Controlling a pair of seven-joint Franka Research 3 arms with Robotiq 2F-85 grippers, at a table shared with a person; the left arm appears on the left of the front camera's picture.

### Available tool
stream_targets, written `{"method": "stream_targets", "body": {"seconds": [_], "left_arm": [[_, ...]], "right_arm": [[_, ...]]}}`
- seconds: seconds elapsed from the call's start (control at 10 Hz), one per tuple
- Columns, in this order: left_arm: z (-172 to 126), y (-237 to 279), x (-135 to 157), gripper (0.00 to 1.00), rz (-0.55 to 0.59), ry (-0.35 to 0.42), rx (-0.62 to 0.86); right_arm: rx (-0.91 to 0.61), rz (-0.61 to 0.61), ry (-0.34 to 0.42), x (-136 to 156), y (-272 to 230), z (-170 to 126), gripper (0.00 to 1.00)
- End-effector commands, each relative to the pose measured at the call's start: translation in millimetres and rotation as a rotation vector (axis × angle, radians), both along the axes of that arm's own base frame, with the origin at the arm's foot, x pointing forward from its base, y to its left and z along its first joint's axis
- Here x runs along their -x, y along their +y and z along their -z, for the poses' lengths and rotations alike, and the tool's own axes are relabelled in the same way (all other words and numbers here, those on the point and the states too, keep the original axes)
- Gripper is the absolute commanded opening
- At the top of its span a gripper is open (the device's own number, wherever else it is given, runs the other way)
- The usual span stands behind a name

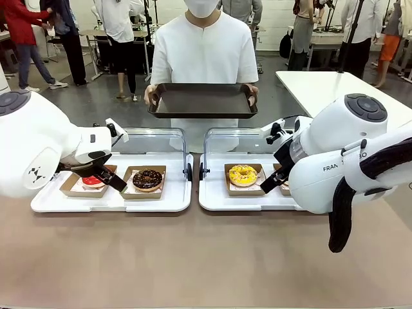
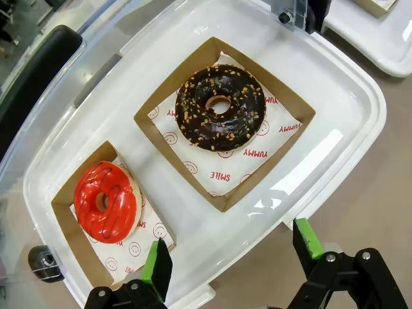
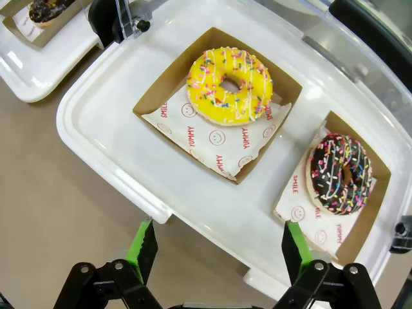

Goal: Provide the desired donut to the person.
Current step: Pick up and lift the Paper togo box containing the Donut pointed at by the person.

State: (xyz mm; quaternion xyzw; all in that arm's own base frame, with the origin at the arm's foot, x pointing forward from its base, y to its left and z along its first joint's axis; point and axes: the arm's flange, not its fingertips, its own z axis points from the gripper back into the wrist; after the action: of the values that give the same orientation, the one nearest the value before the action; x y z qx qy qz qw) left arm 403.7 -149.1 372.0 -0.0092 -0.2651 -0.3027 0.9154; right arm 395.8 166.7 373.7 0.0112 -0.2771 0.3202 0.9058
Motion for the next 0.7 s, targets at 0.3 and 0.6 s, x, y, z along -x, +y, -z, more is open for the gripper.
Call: {"method": "stream_targets", "body": {"seconds": [0.3, 0.6], "left_arm": [[0.1, 0.0, 0.1, 1.0, 0.0, 0.0, 0.0], [0.0, 0.0, 0.0, 1.0, 0.0, 0.0, 0.0]], "right_arm": [[0.0, -0.001, 0.0, 0.0, 0.1, 0.0, 1.0], [0.0, 0.0, 0.0, 0.0, 0.0, 0.0, 1.0]]}}
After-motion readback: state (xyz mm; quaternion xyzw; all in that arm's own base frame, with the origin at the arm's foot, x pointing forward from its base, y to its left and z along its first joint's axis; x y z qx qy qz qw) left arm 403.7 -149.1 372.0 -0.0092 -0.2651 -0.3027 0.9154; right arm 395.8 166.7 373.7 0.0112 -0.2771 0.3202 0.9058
